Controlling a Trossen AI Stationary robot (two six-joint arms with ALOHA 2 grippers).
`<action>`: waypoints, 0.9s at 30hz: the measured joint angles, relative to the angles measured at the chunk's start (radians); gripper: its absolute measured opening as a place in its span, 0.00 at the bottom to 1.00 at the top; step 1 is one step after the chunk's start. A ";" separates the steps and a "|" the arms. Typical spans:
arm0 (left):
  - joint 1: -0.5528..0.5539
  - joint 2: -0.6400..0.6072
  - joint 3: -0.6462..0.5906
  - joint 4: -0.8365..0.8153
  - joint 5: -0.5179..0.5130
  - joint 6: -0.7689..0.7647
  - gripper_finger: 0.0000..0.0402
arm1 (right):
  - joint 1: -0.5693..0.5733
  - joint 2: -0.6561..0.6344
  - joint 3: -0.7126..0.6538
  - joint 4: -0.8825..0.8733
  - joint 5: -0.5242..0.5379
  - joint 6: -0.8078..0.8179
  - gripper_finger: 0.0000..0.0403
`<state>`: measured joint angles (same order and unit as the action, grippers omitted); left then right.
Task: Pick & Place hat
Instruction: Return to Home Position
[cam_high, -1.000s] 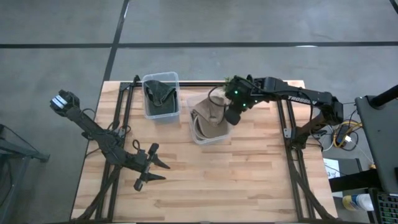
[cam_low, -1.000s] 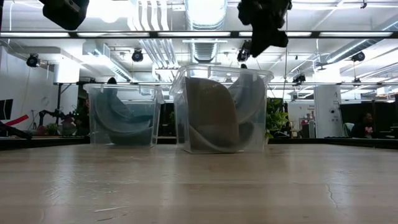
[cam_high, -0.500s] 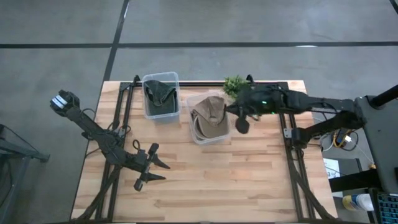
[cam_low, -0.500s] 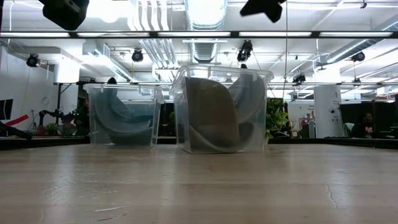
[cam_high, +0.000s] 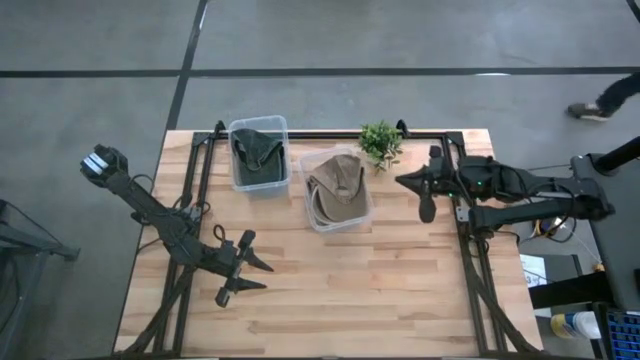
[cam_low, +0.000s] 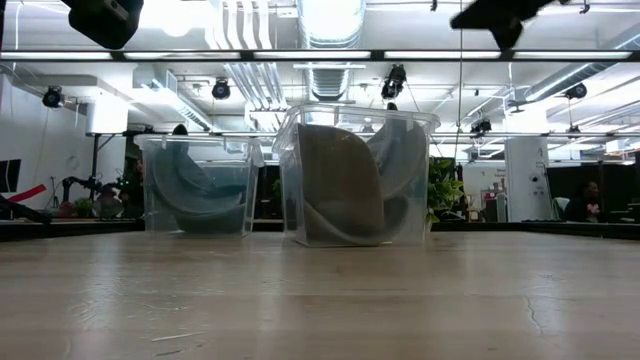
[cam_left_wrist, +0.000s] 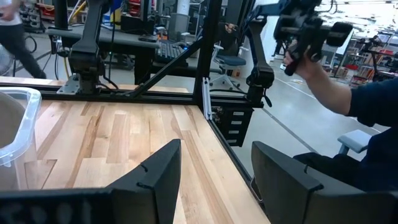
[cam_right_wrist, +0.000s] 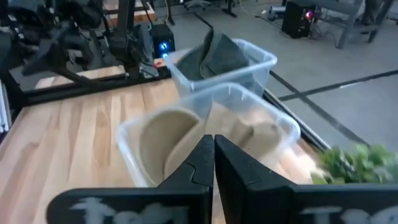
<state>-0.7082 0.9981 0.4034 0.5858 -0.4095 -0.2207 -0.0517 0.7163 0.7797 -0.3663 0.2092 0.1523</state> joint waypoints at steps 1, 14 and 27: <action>0.000 0.000 0.000 0.000 0.000 0.000 0.47 | 0.000 -0.026 -0.027 -0.002 0.000 0.001 0.02; 0.000 0.000 0.000 -0.001 0.000 0.000 0.47 | 0.000 -0.264 -0.355 0.180 -0.014 -0.059 0.02; 0.000 0.000 0.000 -0.001 0.000 0.000 0.47 | -0.001 -0.382 -0.537 0.308 -0.215 -0.154 0.02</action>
<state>-0.7082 0.9981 0.4034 0.5850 -0.4095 -0.2205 -0.0525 0.3344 0.2423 -0.0588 -0.0057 -0.0018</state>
